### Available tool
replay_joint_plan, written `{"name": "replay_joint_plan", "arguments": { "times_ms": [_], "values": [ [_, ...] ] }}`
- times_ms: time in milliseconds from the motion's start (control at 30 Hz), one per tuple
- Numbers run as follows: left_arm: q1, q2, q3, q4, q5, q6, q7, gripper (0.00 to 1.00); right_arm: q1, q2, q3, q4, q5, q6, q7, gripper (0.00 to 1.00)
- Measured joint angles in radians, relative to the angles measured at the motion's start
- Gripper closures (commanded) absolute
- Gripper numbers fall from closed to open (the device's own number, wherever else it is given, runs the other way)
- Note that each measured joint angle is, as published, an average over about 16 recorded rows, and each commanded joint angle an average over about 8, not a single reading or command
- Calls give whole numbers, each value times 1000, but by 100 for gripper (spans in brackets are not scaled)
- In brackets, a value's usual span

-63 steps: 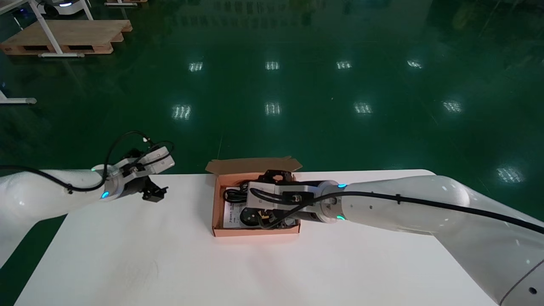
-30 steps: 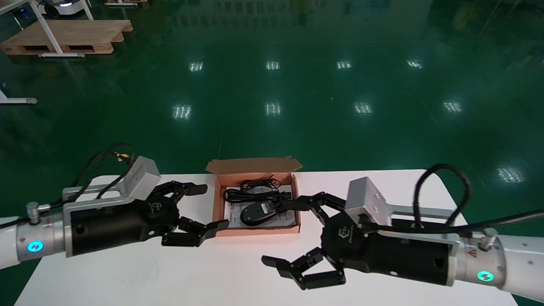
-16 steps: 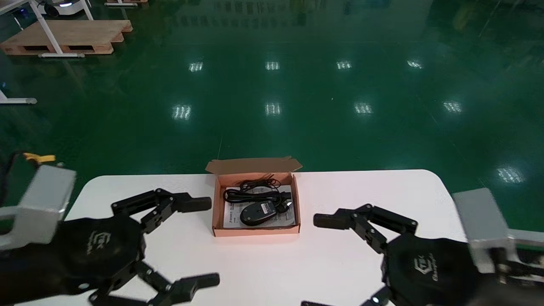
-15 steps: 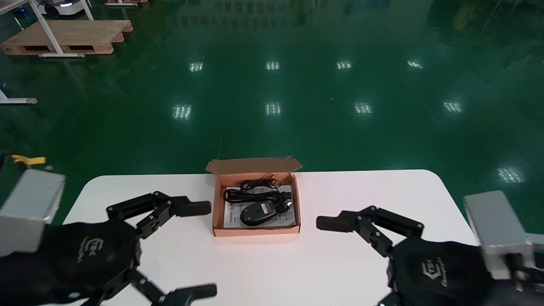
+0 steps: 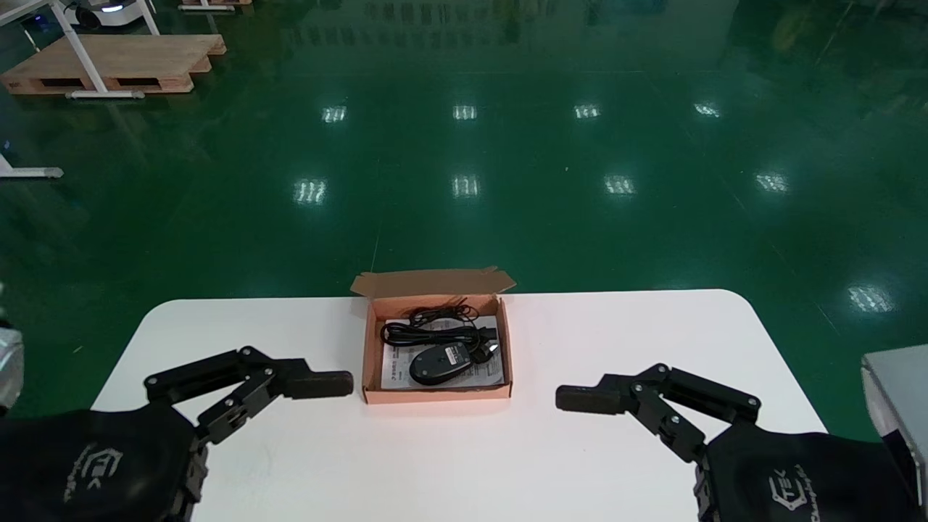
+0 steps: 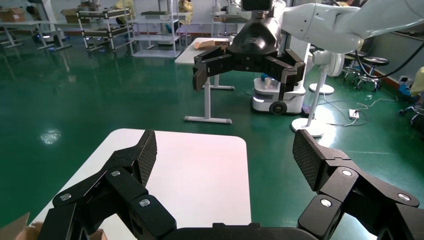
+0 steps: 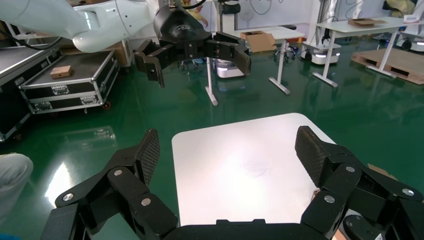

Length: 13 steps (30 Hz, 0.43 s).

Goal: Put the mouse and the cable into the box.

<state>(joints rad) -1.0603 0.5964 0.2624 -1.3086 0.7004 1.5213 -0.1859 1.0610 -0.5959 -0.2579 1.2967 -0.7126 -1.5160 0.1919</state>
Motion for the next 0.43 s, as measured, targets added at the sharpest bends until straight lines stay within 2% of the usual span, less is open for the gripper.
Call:
{"name": "replay_joint_plan", "arguments": {
  "times_ms": [433],
  "values": [
    [-9, 9, 11, 16, 19, -16, -1, 0, 8, -10, -14, -8, -11, 13, -3, 0]
  ]
}}
